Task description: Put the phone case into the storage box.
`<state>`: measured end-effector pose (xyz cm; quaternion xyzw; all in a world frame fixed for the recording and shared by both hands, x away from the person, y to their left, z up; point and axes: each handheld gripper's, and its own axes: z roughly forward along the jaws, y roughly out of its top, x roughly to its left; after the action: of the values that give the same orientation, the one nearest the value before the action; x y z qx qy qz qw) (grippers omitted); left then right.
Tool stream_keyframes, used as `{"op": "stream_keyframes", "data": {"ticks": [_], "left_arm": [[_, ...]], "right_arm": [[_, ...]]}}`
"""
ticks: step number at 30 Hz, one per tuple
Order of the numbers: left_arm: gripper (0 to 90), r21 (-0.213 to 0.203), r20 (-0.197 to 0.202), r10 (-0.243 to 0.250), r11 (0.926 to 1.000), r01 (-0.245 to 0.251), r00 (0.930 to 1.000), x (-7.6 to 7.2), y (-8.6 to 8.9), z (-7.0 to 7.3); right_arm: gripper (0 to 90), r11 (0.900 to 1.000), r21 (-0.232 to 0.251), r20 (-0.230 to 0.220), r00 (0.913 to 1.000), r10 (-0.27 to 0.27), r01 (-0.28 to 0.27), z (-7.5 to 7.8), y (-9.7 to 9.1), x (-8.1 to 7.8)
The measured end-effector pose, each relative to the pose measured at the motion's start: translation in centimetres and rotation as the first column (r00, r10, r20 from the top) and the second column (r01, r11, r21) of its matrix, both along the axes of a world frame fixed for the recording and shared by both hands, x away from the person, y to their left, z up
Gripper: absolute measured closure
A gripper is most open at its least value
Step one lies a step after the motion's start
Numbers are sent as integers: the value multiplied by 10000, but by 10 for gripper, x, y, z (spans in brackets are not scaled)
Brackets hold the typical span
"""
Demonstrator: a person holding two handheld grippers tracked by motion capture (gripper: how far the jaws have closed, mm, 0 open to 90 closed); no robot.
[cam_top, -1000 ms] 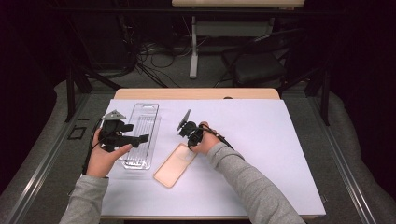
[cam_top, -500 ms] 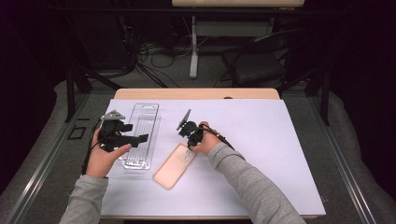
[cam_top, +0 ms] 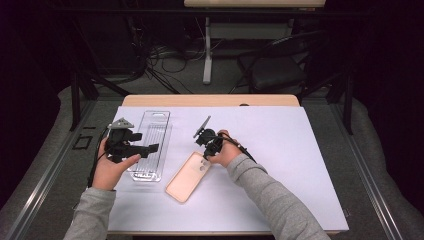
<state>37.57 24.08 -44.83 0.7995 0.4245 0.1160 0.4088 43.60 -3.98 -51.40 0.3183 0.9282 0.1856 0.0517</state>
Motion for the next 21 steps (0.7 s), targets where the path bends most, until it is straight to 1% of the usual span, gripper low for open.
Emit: {"op": "stream_keyframes", "data": {"ticks": [2, 11, 18, 19, 21], "left_arm": [[166, -1, 2, -9, 10000, 9, 10000, 0, 0, 0], [166, -10, 30, -17, 10000, 17, 10000, 0, 0, 0], [166, 3, 42, -6, 10000, 6, 10000, -1, -1, 0], [166, 14, 52, -6, 10000, 6, 10000, -1, -1, 0], [166, 17, 61, -5, 10000, 5, 10000, -1, -2, 0]], "right_arm": [[880, 10000, 63, 15, 10000, -31, 31, 2, -2, -1], [880, 9982, 584, 345, 9993, -170, 150, 8, -8, -7], [880, 9933, 1111, 664, 9970, -398, 322, 14, -15, -12], [880, 9928, 1172, 767, 9964, -351, 259, 15, -16, -12], [880, 9902, 1356, 870, 9951, -468, 347, 16, -17, -14]]}}
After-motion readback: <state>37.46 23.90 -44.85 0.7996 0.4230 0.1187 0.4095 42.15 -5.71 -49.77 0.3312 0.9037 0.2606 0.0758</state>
